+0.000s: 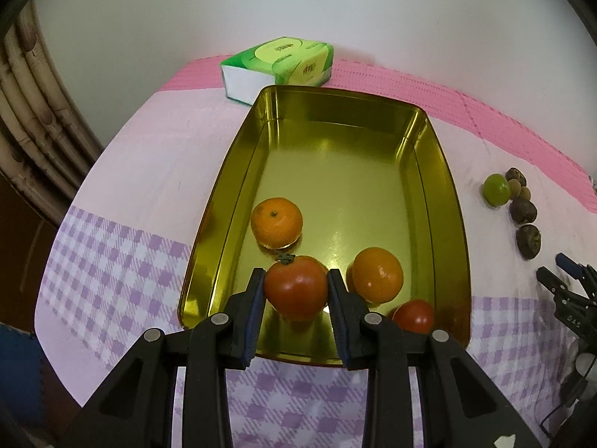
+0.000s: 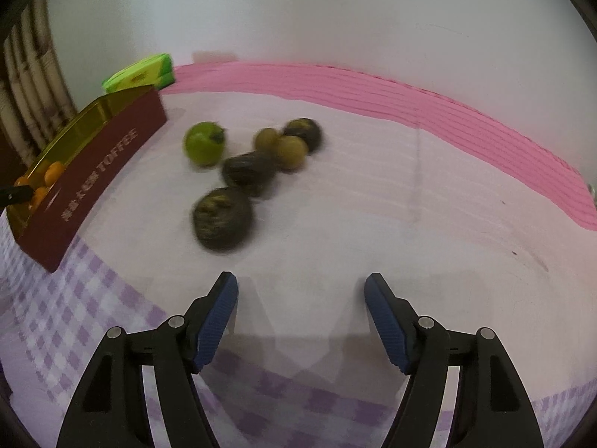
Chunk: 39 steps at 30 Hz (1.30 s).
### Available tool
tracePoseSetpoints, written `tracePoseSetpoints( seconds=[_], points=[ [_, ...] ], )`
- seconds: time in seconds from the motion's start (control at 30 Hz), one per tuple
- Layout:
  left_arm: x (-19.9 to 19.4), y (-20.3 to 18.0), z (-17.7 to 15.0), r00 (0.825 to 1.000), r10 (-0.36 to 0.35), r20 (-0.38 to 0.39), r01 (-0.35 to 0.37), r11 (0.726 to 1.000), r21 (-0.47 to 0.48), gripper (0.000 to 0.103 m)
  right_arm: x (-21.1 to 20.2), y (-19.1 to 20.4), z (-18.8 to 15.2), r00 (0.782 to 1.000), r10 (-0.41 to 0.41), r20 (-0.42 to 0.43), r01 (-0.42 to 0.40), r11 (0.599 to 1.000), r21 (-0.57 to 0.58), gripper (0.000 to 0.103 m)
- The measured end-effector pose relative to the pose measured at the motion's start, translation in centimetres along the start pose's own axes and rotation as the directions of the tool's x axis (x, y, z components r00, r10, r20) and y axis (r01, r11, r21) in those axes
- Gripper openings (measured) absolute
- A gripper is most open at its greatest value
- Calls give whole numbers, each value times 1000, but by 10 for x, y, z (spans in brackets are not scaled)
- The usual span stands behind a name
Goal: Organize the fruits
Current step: 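Carry the red tomato over the gold tin with the left gripper while the right grasps a dark brown fruit, then lower the red tomato into the gold tin and open the left gripper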
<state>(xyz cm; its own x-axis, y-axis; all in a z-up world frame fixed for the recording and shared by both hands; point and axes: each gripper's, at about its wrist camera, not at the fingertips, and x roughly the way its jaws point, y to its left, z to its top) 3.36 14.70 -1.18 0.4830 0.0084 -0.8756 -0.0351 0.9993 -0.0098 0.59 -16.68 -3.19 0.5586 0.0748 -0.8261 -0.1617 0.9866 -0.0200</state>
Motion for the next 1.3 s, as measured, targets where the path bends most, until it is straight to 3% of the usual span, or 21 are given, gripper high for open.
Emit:
tracePoseSetpoints(
  seconds=[0.37,0.8,1.3],
  points=[
    [0,2,-4,999,-36,7,36,999,16,29,16,31,22,1000,22,0,-22,999,-36,69],
    [-5,-14,-9,995,-96,8,95,993,73,29,21,33,33,1000,16,-7,-16,999,-35,42],
    [7,-24,-14,995,-98,-35,101,990,97,30,14,32,27,999,30,-15,-30,999,-22,42]
  ],
)
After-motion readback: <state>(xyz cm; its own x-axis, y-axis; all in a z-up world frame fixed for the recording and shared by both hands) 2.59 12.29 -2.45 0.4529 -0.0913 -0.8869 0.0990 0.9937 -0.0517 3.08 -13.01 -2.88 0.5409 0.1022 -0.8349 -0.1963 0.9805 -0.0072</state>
